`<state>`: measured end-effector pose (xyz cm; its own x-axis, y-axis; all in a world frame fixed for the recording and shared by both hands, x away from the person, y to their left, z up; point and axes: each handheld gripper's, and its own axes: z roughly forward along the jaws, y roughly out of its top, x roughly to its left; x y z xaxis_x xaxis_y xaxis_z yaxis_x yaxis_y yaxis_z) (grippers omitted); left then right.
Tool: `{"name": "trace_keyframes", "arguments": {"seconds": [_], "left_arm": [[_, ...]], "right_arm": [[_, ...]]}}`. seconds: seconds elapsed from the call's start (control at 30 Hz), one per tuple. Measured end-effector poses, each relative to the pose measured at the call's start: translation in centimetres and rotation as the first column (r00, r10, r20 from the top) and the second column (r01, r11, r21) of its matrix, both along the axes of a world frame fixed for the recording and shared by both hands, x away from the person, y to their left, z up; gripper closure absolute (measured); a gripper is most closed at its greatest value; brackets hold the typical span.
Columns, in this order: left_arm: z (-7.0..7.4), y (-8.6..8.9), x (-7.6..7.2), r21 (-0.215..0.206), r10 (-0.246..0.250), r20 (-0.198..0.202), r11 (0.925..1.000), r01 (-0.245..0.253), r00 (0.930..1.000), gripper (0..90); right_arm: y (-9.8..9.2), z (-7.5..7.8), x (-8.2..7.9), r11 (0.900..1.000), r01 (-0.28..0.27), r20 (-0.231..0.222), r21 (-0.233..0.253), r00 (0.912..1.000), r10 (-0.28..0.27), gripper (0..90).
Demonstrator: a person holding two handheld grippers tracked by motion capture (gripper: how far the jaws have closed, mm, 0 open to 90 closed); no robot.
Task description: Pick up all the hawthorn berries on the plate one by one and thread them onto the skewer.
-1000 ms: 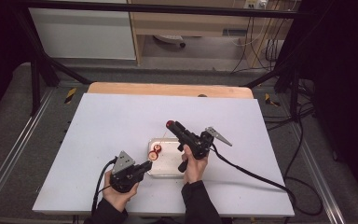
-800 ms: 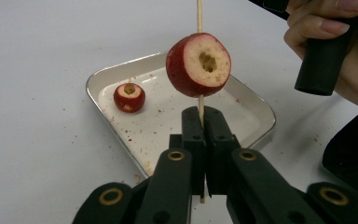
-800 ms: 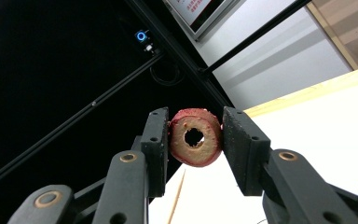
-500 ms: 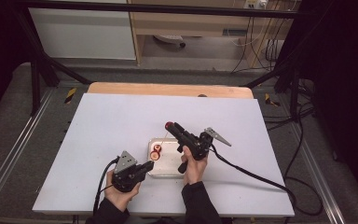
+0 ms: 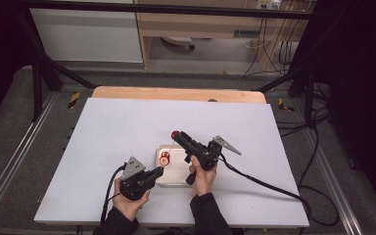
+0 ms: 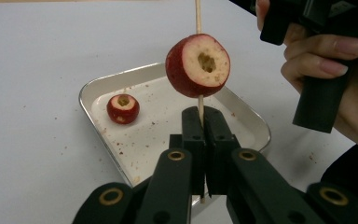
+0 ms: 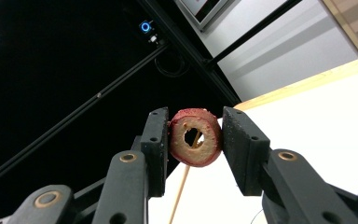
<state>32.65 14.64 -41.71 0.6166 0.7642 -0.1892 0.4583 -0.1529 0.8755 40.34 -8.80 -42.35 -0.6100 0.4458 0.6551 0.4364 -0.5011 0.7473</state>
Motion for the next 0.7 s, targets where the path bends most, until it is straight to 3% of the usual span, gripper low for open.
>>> {"name": "trace_keyframes", "arguments": {"seconds": [0.3,0.4,0.7], "left_arm": [[-0.4,-0.4,0.4,0.025,-0.009,-0.008,0.9996,0.01,0.9999,88.2],[-0.1,-0.4,0.3,0.016,-0.009,0.011,0.9998,0.009,0.9999,88.3],[0.2,-0.8,1.2,0.01,0.001,-0.008,1.0,-0.001,1.0,88.3]], "right_arm": [[0.0,0.1,-0.4,1.0,-0.015,-0.001,-0.021,0.9999,0.015,62.8],[0.0,0.1,-0.4,0.999,-0.03,-0.018,-0.024,0.9994,0.03,62.9],[0.5,-0.7,-0.8,0.996,-0.065,-0.03,-0.057,0.9975,0.064,62.9]]}}
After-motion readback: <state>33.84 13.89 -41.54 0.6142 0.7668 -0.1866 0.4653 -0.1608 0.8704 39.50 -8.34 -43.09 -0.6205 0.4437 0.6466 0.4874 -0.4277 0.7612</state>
